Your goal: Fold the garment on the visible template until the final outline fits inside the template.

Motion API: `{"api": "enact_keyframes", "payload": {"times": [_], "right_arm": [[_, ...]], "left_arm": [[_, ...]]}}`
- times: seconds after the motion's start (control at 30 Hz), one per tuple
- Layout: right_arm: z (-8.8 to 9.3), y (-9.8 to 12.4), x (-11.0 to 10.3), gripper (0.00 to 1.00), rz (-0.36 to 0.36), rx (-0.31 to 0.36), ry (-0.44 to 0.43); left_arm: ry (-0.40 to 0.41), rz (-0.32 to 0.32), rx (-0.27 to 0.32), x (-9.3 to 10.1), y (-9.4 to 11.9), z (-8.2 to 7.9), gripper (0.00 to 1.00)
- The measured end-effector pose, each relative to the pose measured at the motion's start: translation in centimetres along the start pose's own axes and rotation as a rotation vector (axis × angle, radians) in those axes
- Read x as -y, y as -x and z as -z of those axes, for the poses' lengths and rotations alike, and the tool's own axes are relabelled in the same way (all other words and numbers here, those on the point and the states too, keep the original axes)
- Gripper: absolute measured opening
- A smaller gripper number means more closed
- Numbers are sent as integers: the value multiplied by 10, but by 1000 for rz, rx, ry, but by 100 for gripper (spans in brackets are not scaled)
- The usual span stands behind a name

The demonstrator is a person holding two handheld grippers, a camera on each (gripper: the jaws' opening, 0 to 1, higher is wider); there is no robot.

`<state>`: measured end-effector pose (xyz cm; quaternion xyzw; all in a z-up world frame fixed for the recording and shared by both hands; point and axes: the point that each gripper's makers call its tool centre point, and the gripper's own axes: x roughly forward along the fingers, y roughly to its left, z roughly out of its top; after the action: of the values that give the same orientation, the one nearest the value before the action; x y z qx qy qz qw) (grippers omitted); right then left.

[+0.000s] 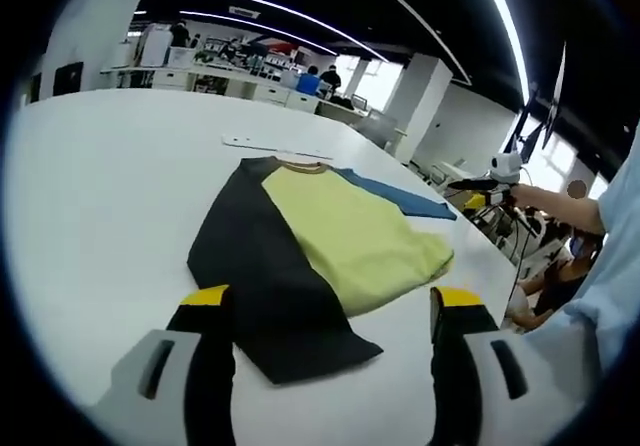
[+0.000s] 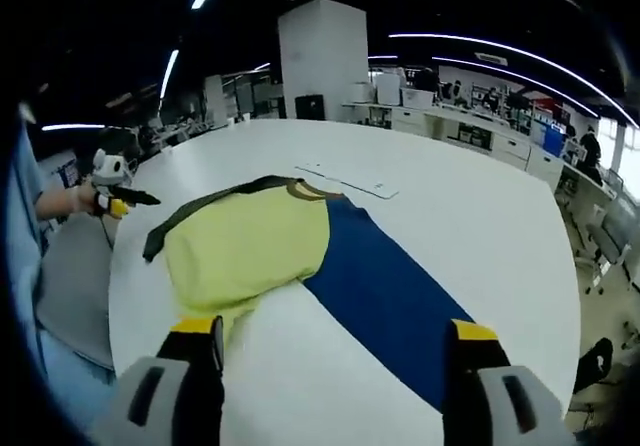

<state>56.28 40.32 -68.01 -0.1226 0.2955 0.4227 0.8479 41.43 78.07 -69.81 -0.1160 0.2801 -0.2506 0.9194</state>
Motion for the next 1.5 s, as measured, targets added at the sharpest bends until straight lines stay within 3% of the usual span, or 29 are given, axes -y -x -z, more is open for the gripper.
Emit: {"api": "enact_keyframes", "payload": {"times": [0.1, 0.5, 0.8, 1.17, 1.5], "right_arm": [[-8, -3, -15, 89, -20, 26, 4], [-21, -18, -78, 88, -114, 45, 57], [-28, -20, -101, 87, -158, 48, 82], [-29, -19, -101, 85, -159, 57, 60], [-28, -18, -107, 83, -172, 60, 43]], "left_arm": [[-56, -3, -34, 1, 1, 7, 76], [-136, 5, -98, 6, 3, 23, 72], [-184, 22, -127, 8, 1, 29, 71], [-372, 36, -240, 18, -6, 54, 45], [-480, 50, -300, 26, -19, 67, 24]]}}
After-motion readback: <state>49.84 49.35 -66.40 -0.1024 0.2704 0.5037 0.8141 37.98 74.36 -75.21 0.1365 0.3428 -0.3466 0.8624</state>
